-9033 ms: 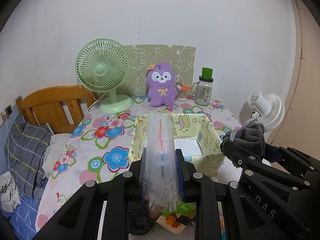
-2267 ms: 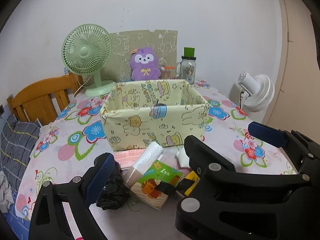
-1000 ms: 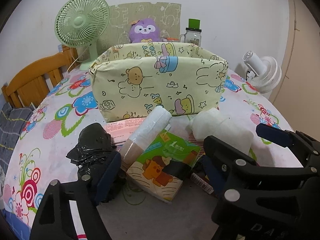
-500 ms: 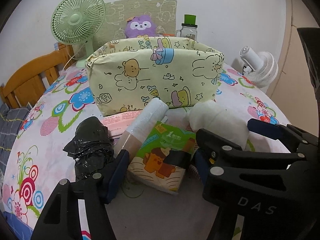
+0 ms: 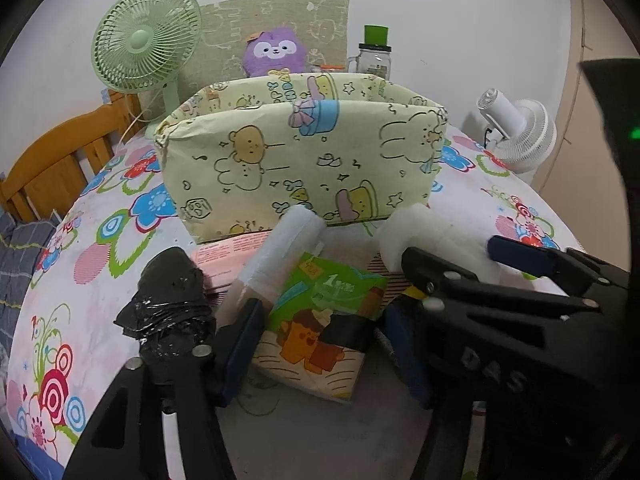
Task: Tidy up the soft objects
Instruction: 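Move the left tool to the green tissue pack while the right tool approaches the white folded cloth, then grasp and lift the green tissue pack with the left tool while the right tool grasps the white cloth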
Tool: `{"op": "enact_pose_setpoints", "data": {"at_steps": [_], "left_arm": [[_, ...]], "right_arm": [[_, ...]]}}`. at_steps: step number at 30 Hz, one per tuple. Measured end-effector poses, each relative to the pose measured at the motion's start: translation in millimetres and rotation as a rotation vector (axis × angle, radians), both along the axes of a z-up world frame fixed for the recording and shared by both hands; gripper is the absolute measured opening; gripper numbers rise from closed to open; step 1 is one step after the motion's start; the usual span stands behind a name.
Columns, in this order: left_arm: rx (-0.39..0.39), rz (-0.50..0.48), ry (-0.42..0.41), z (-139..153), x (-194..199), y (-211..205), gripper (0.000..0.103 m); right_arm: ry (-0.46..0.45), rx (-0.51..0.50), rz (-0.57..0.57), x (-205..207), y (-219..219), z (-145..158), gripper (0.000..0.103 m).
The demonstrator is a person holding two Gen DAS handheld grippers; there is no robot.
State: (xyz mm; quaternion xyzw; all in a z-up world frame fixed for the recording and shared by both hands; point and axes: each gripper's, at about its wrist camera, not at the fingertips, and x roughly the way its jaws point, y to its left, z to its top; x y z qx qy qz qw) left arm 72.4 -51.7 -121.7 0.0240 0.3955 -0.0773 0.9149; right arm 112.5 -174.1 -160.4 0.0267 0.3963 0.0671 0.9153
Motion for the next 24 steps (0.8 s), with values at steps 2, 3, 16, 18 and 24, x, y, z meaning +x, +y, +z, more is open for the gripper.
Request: {"op": "enact_pose_setpoints", "data": {"at_steps": [2, 3, 16, 18, 24], "left_arm": [[0.006, -0.001, 0.001, 0, 1, -2, 0.062], [0.007, -0.002, 0.001, 0, 1, -2, 0.062], [-0.031, -0.006, 0.013, -2, 1, 2, 0.056], [-0.031, -0.01, 0.013, -2, 0, 0, 0.052], [-0.037, -0.004, 0.012, 0, -2, 1, 0.042]], "right_arm": [[0.0, -0.007, 0.003, 1, 1, -1, 0.074], [-0.001, -0.008, 0.003, 0, 1, -2, 0.074], [-0.007, -0.012, 0.012, -3, 4, -2, 0.056], [-0.013, -0.011, 0.023, -5, 6, 0, 0.047], [-0.02, 0.0, 0.058, -11, 13, 3, 0.02]]}}
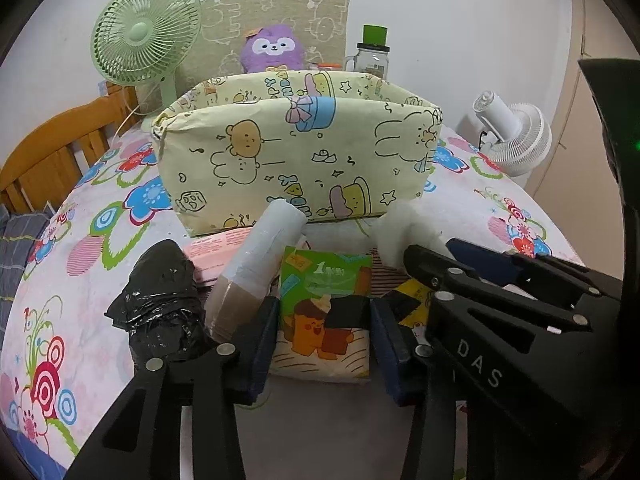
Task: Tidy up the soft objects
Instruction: 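Grasp and lift the green tissue pack with the left tool while the right tool grasps the white cloth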
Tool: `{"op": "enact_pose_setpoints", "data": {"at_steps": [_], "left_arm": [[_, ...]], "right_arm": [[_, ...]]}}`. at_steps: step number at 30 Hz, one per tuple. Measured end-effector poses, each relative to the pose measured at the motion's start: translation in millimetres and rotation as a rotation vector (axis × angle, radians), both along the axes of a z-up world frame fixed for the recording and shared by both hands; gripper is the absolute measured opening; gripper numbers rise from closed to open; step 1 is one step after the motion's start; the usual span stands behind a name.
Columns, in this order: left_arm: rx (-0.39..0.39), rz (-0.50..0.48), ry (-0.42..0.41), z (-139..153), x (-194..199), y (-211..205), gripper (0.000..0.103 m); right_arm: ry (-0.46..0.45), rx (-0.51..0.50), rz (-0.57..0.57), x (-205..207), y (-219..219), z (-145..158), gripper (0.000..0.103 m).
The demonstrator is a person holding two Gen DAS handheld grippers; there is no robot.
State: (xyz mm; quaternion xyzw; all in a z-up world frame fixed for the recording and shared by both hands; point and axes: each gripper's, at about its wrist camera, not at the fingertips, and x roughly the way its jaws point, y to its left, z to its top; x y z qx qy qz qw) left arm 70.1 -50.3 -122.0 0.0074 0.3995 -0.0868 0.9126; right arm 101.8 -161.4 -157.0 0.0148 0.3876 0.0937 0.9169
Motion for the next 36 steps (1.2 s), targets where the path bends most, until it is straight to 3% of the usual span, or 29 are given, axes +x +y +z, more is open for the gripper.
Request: {"op": "enact_pose_setpoints", "data": {"at_steps": [19, 36], "left_arm": [[-0.005, 0.023, -0.033, 11, -15, 5, 0.042], [-0.003, 0.029, -0.106, 50, -25, 6, 0.042]], "right_arm": [[-0.052, 0.014, -0.008, -18, 1, 19, 0.014], [-0.147, 0.021, 0.014, -39, 11, 69, 0.015]]}}
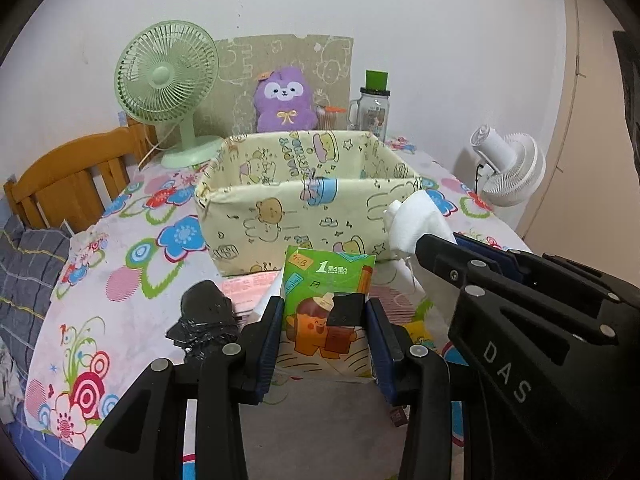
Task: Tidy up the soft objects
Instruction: 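Grasp and lift the green tissue pack with the left tool while the right tool grasps the white cloth, then carry the green tissue pack over the box with the left tool while the right tool carries the white cloth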
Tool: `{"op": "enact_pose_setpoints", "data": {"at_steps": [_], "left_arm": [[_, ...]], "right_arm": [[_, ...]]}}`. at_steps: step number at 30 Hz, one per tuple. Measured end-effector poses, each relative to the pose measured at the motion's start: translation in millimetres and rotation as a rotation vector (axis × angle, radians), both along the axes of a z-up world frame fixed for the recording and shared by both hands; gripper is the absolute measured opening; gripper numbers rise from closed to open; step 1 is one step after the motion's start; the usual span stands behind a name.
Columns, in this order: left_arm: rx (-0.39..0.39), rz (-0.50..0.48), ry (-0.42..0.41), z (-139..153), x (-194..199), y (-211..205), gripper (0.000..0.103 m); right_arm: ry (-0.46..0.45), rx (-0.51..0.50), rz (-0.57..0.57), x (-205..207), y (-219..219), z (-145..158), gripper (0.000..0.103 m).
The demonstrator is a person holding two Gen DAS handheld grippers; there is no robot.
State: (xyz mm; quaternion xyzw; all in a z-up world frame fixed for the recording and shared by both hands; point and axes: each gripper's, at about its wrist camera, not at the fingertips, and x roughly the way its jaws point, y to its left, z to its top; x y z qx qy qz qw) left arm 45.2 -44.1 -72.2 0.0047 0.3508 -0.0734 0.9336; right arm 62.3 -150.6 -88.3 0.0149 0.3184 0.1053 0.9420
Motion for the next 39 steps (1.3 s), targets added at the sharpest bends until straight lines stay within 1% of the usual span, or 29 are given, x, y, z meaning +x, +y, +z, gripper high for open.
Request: {"op": "enact_pose_setpoints", "data": {"at_steps": [4, 9, 15, 26, 39], "left_arm": [[-0.003, -0.007, -0.006, 9, -2, -1, 0.042], [0.007, -0.013, -0.045, 27, -6, -4, 0.042], [0.007, -0.013, -0.061, 42, -9, -5, 0.042], [0.016, -0.016, -0.084, 62, -7, -4, 0.042], [0.02, -0.018, -0.1, 75, 6, -1, 0.042]], "right_arm": [[-0.002, 0.004, 0.003, -3, 2, 9, 0.015], [-0.03, 0.001, 0.007, -9, 3, 26, 0.015], [-0.041, 0.0, 0.003, -11, 4, 39, 0.015], [-0.062, 0.005, -0.008, -11, 6, 58, 0.015], [-0.064, 0.016, -0.007, 6, 9, 70, 0.015]]}}
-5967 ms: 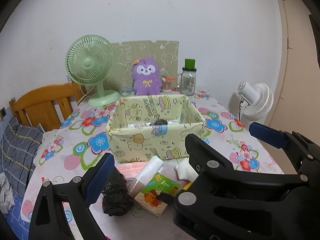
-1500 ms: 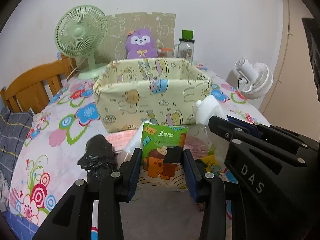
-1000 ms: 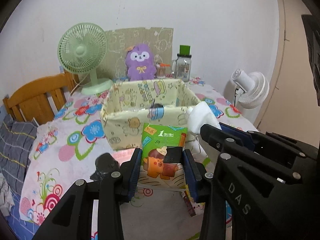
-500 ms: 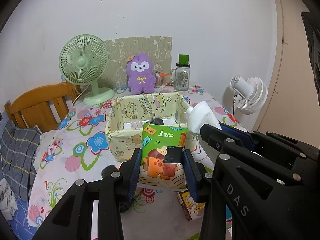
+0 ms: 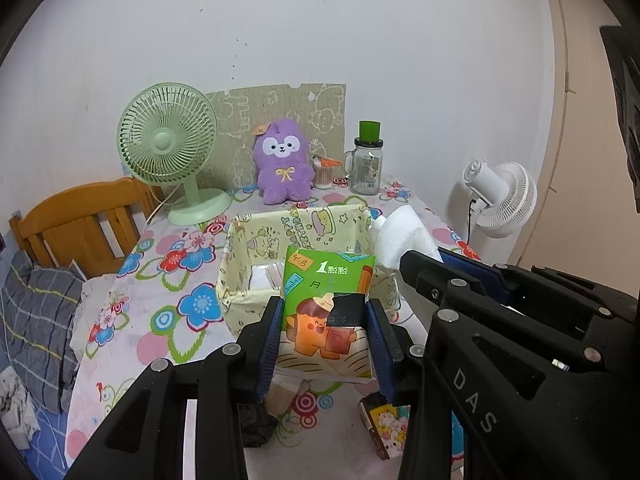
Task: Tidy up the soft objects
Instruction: 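Carry the green tissue pack over the box with the left tool while the right tool carries the white cloth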
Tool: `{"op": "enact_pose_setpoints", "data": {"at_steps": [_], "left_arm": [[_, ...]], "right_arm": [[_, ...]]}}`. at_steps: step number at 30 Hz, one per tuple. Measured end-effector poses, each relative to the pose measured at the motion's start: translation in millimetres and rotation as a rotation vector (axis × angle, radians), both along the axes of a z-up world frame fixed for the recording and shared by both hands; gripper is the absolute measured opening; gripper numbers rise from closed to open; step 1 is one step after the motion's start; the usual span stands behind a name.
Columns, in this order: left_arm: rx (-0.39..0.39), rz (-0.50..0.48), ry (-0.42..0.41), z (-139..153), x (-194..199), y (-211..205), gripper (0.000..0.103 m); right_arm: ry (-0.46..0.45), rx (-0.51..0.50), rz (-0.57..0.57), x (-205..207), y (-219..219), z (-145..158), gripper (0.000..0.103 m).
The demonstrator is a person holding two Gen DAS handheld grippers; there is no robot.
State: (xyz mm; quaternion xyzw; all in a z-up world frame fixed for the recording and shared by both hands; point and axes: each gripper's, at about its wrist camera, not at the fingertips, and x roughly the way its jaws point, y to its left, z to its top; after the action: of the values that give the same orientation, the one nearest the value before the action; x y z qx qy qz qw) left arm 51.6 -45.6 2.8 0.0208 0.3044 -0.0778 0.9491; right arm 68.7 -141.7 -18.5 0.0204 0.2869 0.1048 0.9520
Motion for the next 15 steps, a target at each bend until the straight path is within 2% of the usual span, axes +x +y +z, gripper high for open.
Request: {"op": "enact_pose_setpoints", "data": {"at_steps": [15], "left_arm": [[-0.002, 0.006, 0.004, 2, 41, 5, 0.042]], "right_arm": [[0.013, 0.002, 0.004, 43, 5, 2, 0.015]]}}
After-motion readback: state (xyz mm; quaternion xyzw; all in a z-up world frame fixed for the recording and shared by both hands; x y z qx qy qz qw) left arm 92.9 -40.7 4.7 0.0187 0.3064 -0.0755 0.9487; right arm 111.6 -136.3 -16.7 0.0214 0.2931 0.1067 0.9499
